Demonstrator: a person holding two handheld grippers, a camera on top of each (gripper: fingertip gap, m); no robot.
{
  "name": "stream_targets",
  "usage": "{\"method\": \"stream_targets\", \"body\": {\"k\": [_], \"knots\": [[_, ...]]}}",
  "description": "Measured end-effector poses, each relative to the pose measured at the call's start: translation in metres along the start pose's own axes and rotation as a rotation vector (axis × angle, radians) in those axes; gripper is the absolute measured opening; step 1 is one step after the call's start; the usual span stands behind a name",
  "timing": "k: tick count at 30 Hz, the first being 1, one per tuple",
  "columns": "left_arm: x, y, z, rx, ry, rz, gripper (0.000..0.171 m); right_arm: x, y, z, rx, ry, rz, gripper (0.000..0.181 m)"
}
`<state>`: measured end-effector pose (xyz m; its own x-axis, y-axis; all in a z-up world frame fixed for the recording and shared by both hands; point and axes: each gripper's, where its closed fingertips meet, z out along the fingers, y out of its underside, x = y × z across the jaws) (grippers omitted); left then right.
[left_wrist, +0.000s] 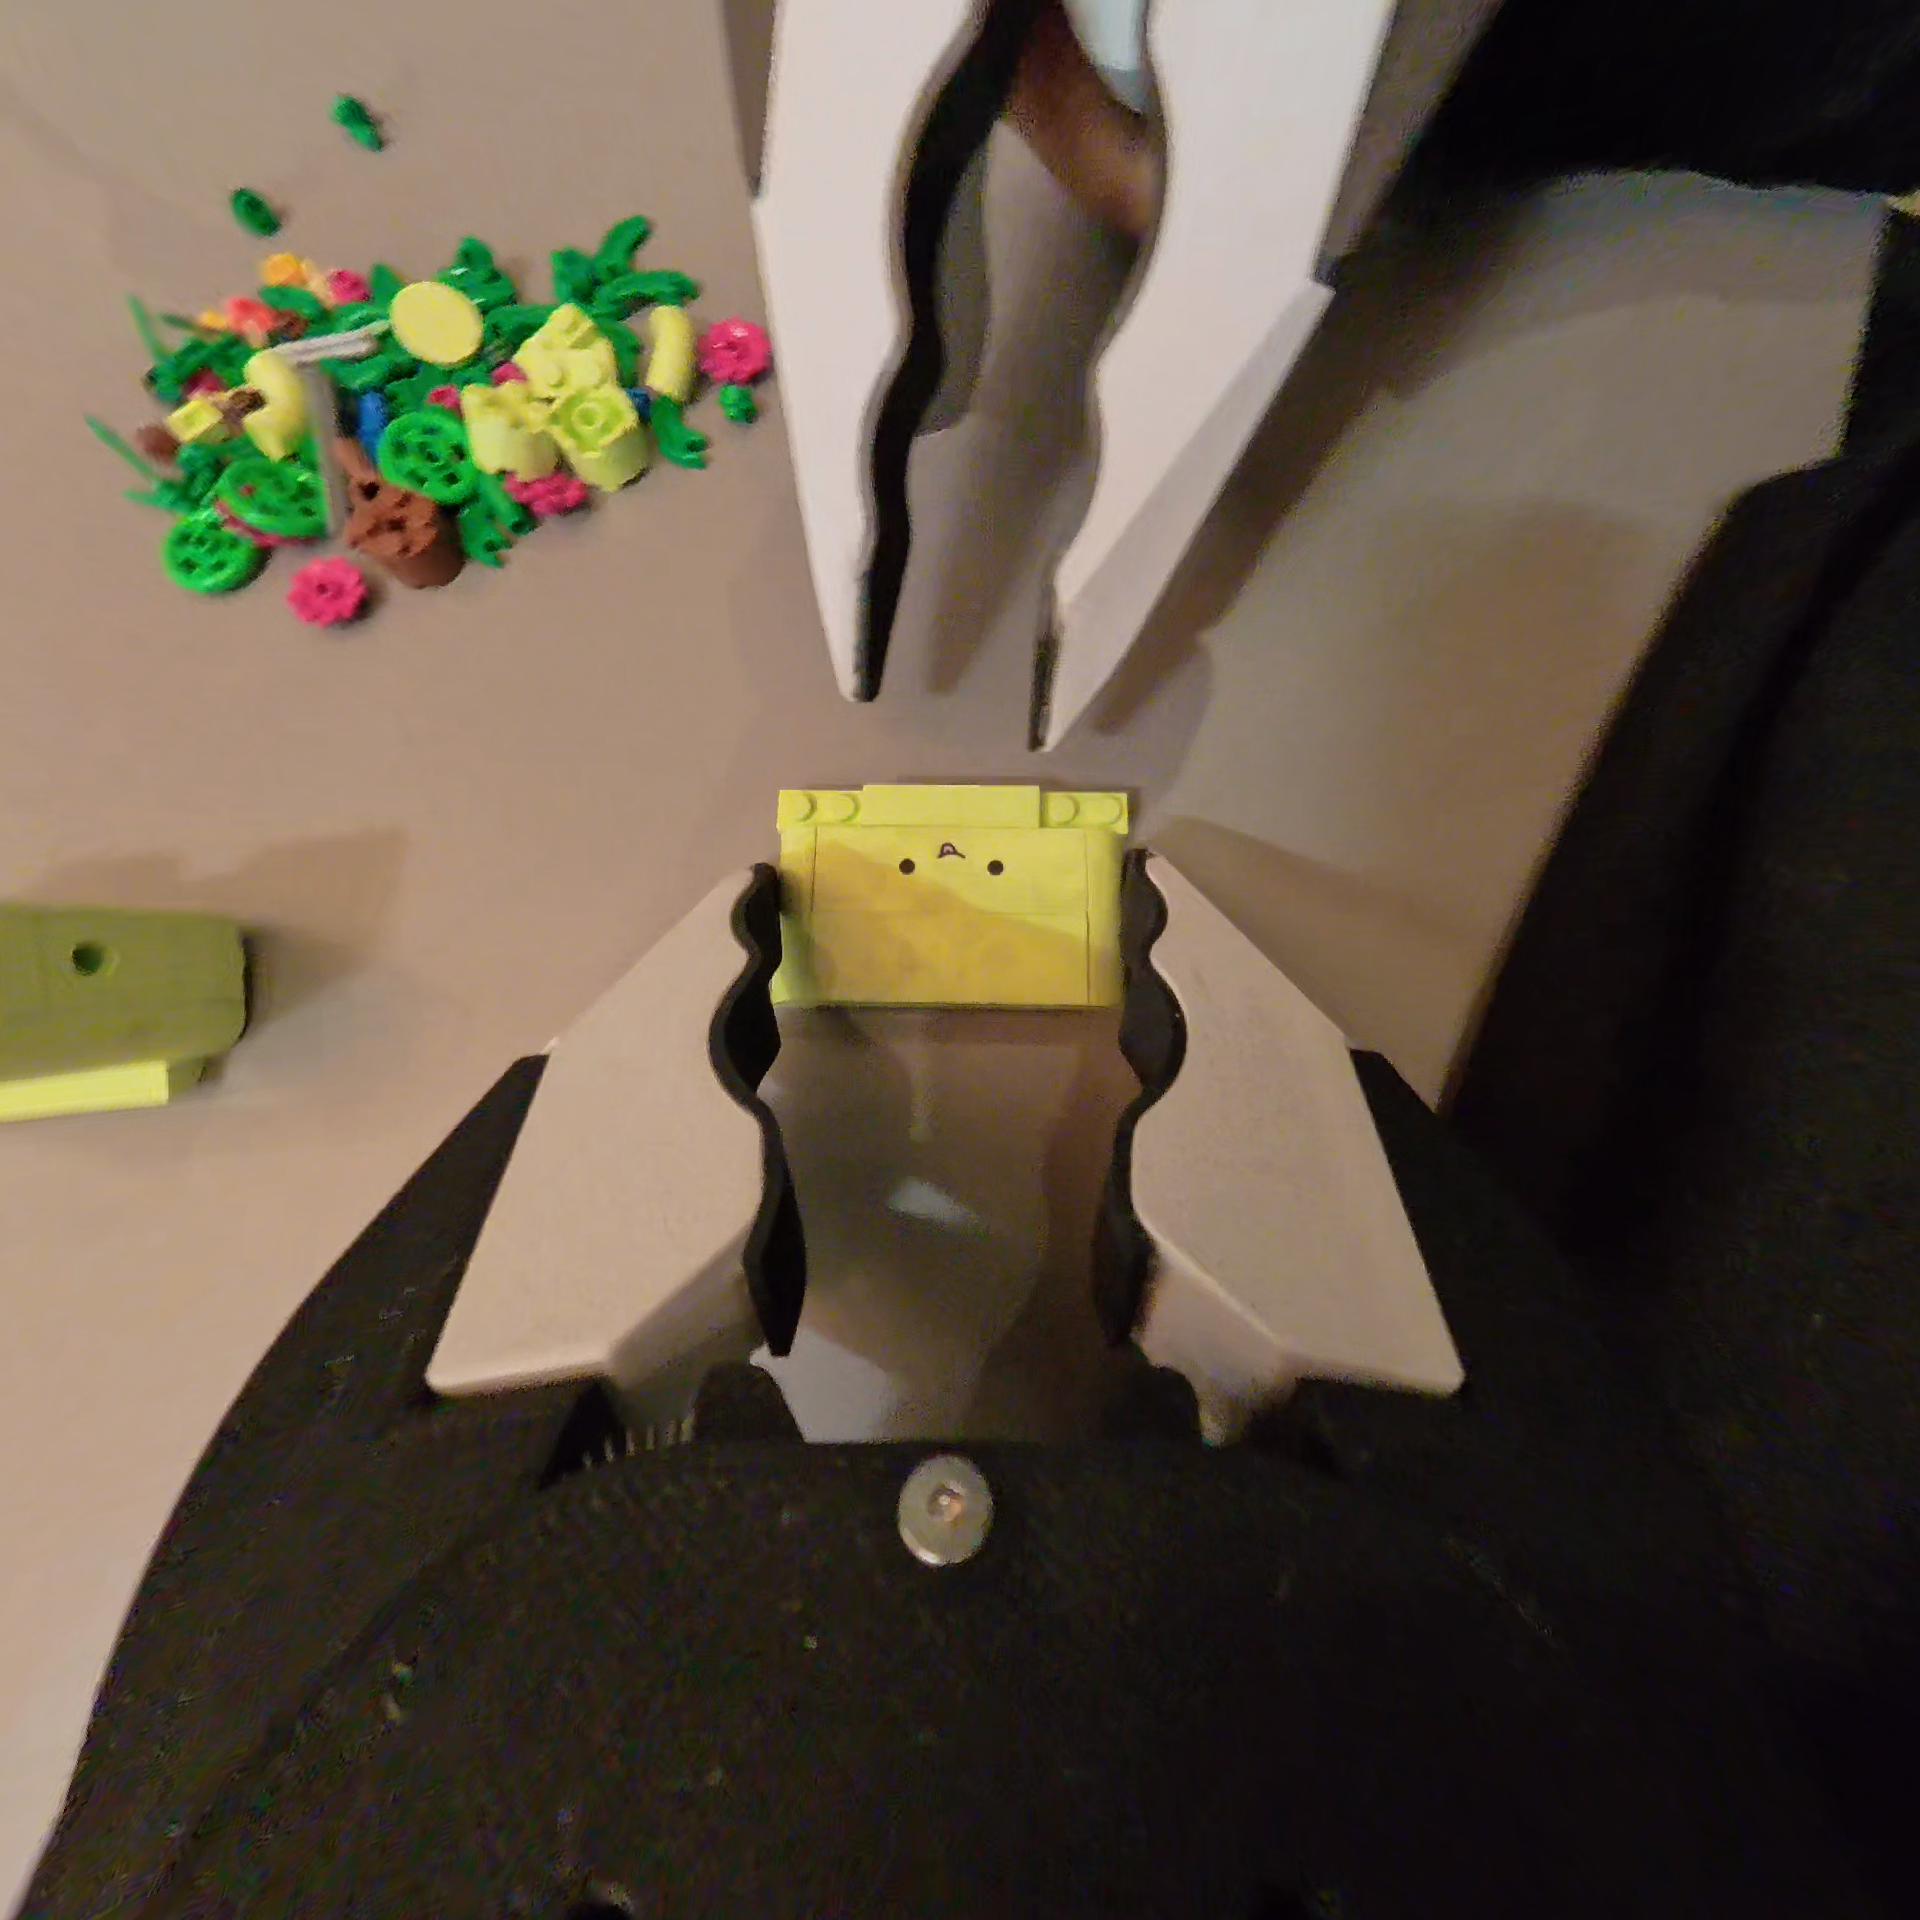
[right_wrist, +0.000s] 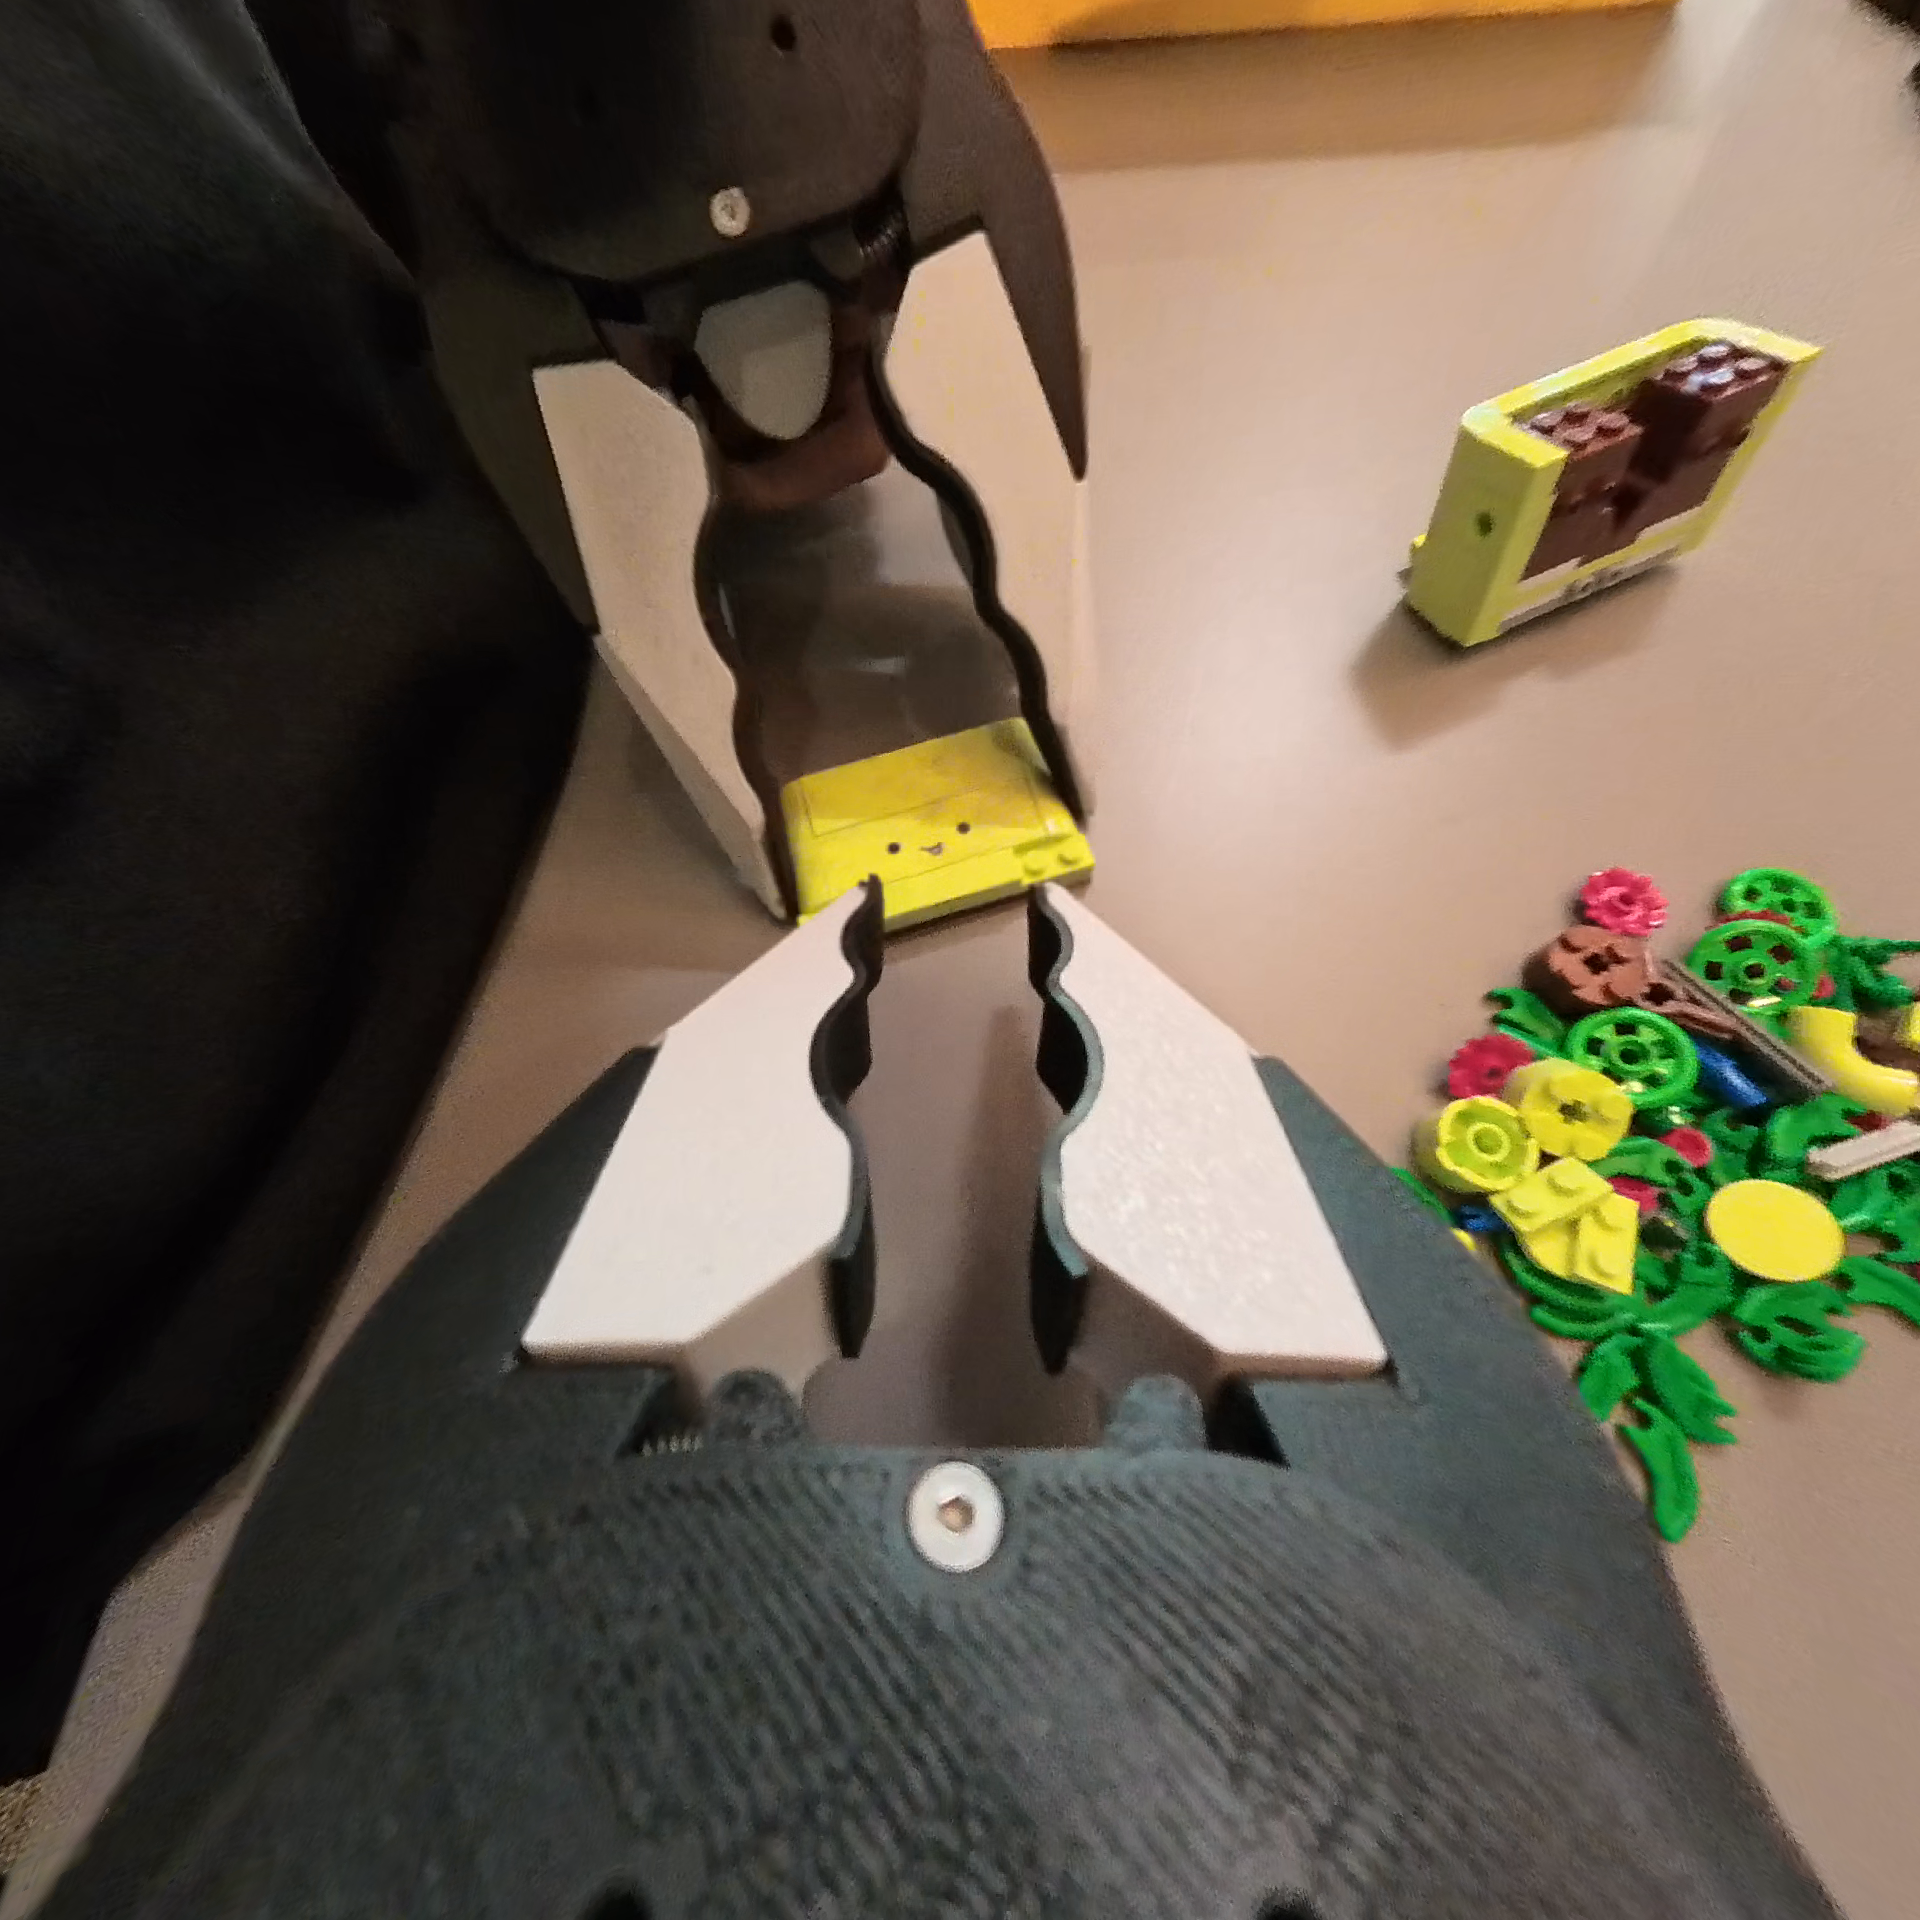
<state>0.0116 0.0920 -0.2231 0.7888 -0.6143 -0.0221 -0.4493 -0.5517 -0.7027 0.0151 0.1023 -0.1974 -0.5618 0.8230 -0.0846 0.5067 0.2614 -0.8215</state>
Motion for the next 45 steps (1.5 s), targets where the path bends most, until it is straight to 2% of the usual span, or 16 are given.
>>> {"method": "stream_targets", "body": {"k": [9,17,22,29,30,32,33,34,36,37,45], "knots": [[0.004,-0.005,0.006,0.004,0.174,0.176,0.065,-0.006,0.009,0.005,-0.06,-0.044,-0.028,0.033],[0.004,-0.007,0.007,0.003,0.206,0.187,0.065,-0.01,0.011,0.007,-0.078,-0.006,-0.11,0.038],[0.005,-0.006,0.007,0.002,0.209,0.187,0.065,-0.008,0.011,0.007,-0.074,0.009,-0.074,0.03],[0.005,-0.007,0.007,0.002,0.21,0.189,0.065,-0.006,0.01,0.007,-0.067,0.01,-0.036,0.028],[0.006,-0.006,0.007,0.002,0.219,0.193,0.065,-0.003,0.01,0.005,-0.066,0.024,-0.034,0.0],[0.006,-0.006,0.007,0.002,0.214,0.198,0.065,-0.001,0.007,-0.001,-0.041,0.029,-0.05,0.0],[0.006,-0.006,0.007,0.003,0.213,0.199,0.065,-0.004,0.004,-0.004,-0.012,0.008,-0.037,0.003],[0.006,-0.006,0.007,0.003,0.212,0.199,0.065,-0.005,0.001,-0.006,0.009,-0.004,-0.016,0.015],[0.006,-0.006,0.007,0.003,0.212,0.199,0.065,-0.001,0.004,-0.007,-0.003,0.006,0.025,0.032],[0.006,-0.006,0.007,0.003,0.212,0.199,0.065,0.001,0.009,-0.006,-0.023,0.016,0.032,0.036],[0.006,-0.006,0.007,0.003,0.213,0.197,0.066,-0.006,0.014,0.003,-0.08,0.019,-0.019,0.035]]}}
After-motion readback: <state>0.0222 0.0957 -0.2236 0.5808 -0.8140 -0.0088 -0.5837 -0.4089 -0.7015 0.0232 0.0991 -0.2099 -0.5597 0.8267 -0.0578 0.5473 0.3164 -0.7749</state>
